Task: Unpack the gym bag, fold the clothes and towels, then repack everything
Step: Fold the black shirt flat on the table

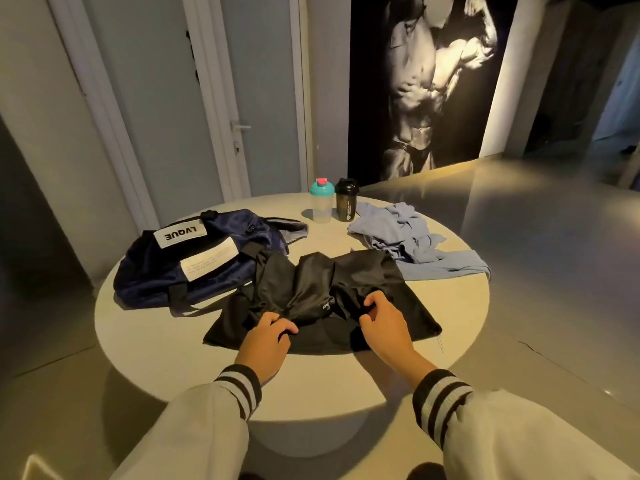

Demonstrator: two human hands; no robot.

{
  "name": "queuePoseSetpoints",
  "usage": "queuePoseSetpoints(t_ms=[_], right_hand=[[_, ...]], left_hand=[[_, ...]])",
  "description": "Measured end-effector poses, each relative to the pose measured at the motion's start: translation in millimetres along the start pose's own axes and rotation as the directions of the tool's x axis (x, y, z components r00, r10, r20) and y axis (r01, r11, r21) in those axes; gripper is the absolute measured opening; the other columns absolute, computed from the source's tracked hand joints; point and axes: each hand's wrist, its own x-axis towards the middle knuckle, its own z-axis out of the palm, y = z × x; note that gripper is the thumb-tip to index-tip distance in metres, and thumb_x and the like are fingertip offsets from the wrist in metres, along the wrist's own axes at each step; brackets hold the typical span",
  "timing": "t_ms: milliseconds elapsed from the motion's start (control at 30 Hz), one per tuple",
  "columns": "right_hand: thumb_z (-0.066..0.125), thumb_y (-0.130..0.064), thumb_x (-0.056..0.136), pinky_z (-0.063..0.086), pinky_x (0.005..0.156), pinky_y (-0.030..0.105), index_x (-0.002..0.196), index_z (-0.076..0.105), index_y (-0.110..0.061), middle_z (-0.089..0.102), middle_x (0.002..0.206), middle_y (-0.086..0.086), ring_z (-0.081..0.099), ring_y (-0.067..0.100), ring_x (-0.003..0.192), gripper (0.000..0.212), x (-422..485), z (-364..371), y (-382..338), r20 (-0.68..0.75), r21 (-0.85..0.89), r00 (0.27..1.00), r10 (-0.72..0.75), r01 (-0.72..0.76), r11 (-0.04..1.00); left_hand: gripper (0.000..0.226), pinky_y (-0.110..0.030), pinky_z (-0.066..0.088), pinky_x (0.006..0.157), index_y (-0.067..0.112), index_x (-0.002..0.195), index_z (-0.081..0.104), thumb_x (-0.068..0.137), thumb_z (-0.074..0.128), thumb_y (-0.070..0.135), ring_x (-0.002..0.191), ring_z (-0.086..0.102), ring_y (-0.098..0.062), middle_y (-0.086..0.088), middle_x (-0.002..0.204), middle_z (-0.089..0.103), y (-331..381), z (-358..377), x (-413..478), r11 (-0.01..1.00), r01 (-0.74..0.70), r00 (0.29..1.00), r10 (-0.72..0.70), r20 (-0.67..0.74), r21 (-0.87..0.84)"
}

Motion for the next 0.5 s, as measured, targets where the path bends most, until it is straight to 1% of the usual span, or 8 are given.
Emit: queuePoseSetpoints(t_ms=[33,100,167,233,267,333,400,500], right_hand=[[0.055,-0.014,0.091,0.042,0.058,0.038,0.098,0.045,-0.027,0.058,0.074,0.006,0.058,0.028,0.066,0.017,-3,0,2,-0.009,-0.024,1.000,0.006,-0.006,1.000],[0.056,-0.020,0.091,0.049,0.072,0.042,0.103,0.042,-0.031,0.059,0.080,-0.001,0.059,0.023,0.072,0.022,-9,3,7,-0.056,-0.084,0.998,0.019,-0.023,0.996],[0.060,-0.025,0.090,0.046,0.086,0.045,0.113,0.036,-0.034,0.063,0.088,-0.003,0.061,0.022,0.081,0.034,-16,7,13,-0.124,-0.090,0.992,0.032,-0.043,0.995],[0.062,-0.028,0.089,0.042,0.093,0.045,0.120,0.032,-0.034,0.064,0.095,-0.003,0.060,0.023,0.088,0.043,-20,11,17,-0.166,-0.057,0.985,0.042,-0.052,0.997],[0.061,-0.028,0.089,0.040,0.094,0.045,0.123,0.032,-0.033,0.063,0.097,-0.004,0.059,0.023,0.089,0.045,-21,13,19,-0.161,-0.067,0.987,0.023,-0.034,0.997],[0.059,-0.028,0.091,0.037,0.094,0.045,0.122,0.038,-0.033,0.060,0.097,-0.004,0.057,0.022,0.092,0.038,-24,16,19,-0.105,-0.149,0.994,-0.036,0.020,0.989],[0.056,-0.029,0.093,0.035,0.092,0.043,0.114,0.049,-0.031,0.058,0.098,-0.006,0.056,0.021,0.094,0.022,-25,17,17,-0.060,-0.235,0.996,-0.069,0.053,0.971],[0.056,-0.029,0.091,0.035,0.087,0.041,0.097,0.053,-0.029,0.056,0.091,-0.009,0.054,0.020,0.090,0.007,-30,13,17,-0.078,-0.237,0.992,-0.095,0.074,0.969]], left_hand=[[0.020,-0.036,0.050,0.089,0.031,0.100,0.065,0.102,0.050,0.018,0.093,0.058,-0.020,0.009,0.122,0.047,1,1,-3,1.000,0.002,0.999,-0.002,-0.034,0.002],[0.019,-0.037,0.050,0.086,0.032,0.090,0.059,0.101,0.051,0.019,0.088,0.058,-0.019,0.007,0.113,0.051,4,3,-9,0.999,0.033,0.993,-0.032,-0.114,0.009],[0.014,-0.038,0.050,0.082,0.031,0.087,0.052,0.097,0.054,0.021,0.084,0.056,-0.019,0.004,0.105,0.052,5,3,-14,0.996,0.087,0.977,-0.081,-0.195,0.019],[0.014,-0.036,0.047,0.077,0.027,0.088,0.046,0.092,0.058,0.022,0.080,0.053,-0.020,0.004,0.099,0.050,7,2,-19,0.992,0.124,0.960,-0.114,-0.257,0.021],[0.015,-0.036,0.044,0.078,0.027,0.089,0.045,0.091,0.059,0.022,0.082,0.052,-0.020,0.006,0.099,0.049,9,3,-21,0.991,0.131,0.951,-0.114,-0.287,0.039],[0.017,-0.034,0.039,0.083,0.029,0.093,0.047,0.088,0.061,0.021,0.090,0.046,-0.019,0.009,0.102,0.046,16,6,-23,0.985,0.121,0.932,-0.069,-0.356,0.126],[0.021,-0.032,0.034,0.083,0.031,0.096,0.046,0.086,0.061,0.020,0.093,0.040,-0.017,0.008,0.106,0.046,30,15,-24,0.985,0.069,0.922,-0.003,-0.386,0.157],[0.022,-0.036,0.036,0.089,0.031,0.093,0.043,0.085,0.060,0.018,0.099,0.041,-0.020,0.007,0.114,0.047,59,30,-20,0.986,-0.032,0.915,0.094,-0.393,0.162]])
